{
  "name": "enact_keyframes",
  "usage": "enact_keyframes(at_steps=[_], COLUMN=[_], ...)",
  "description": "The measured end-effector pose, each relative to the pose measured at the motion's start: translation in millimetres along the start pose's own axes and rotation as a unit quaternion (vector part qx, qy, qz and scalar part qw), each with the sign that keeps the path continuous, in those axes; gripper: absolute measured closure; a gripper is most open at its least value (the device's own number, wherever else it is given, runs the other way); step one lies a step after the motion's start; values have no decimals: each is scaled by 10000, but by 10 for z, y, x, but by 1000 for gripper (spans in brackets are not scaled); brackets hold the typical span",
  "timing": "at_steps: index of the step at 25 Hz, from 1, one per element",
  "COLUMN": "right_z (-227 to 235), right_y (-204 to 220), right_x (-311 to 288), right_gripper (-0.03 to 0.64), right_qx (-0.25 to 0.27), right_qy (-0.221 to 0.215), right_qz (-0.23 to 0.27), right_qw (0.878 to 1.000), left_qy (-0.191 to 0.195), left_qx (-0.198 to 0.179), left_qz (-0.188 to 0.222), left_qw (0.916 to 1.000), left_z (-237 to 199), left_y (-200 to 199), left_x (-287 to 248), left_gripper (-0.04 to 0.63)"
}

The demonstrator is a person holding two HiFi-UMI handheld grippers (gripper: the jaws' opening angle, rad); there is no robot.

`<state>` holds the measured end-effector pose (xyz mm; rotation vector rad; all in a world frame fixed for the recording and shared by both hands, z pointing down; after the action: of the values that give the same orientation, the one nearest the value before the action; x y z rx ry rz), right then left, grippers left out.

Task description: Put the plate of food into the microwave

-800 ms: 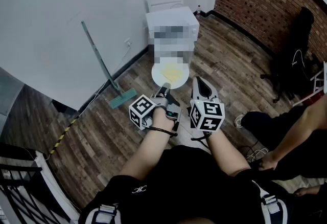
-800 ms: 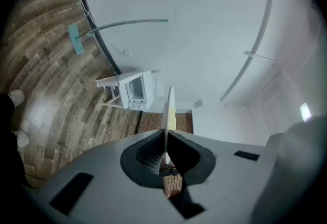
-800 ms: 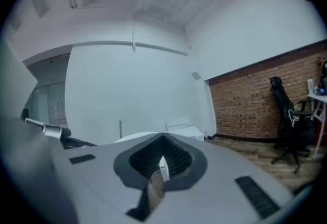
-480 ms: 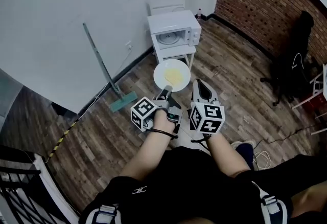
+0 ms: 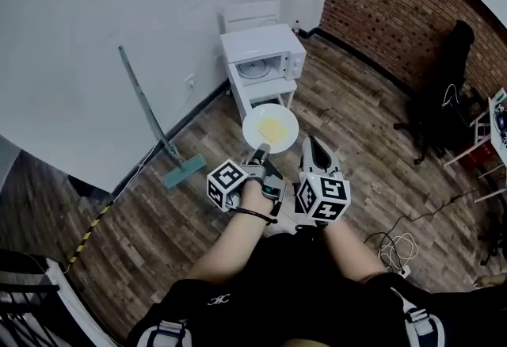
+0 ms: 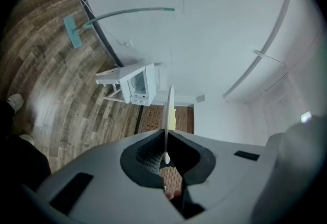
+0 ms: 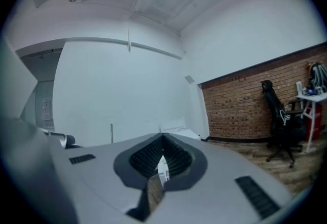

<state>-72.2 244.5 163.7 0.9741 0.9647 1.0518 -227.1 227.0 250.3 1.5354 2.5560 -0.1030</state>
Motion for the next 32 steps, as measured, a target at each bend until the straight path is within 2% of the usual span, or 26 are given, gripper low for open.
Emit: enact_keyframes(at_steps=[8,13,22,28,32], right_z=[179,566,1570,2172,2355], right_y=[-12,-83,-811,-916,-915], right_x=[-322,-819,-1996,-2472,-2675], right_gripper=[604,604,604,604,604], right_qx=[-123,-239,-261,-345,-405], right_qy=[108,123,-205,-406,-639], right_qz=[34,24,89,-153,-321], right_qw=[9999,9996,9994,9985,9966], left_qy=[-112,-192,-142,-262,-303], left_qx=[-90,-142,-185,-70,8], left_qz=[-273,-277,132,343,518], left_qw=[9995,9993,9996,9990,9982], left_z=[-46,-10,430,470,425], left_y=[-78,-96,-46,108,175], left_x=[-473,-1041,-2448,-3168,-3365], left_gripper=[583,584,583,584,583])
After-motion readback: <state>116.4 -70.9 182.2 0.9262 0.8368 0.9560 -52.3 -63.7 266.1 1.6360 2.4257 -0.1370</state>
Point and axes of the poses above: the fingertips, and each gripper's own axes: x backward along the fingers, z to its right, y out of its underside, the point moved 6 cm from there along x, backward along the fingers, and after that the axes turned 7 degrees about -x, right-handed, at the moved point
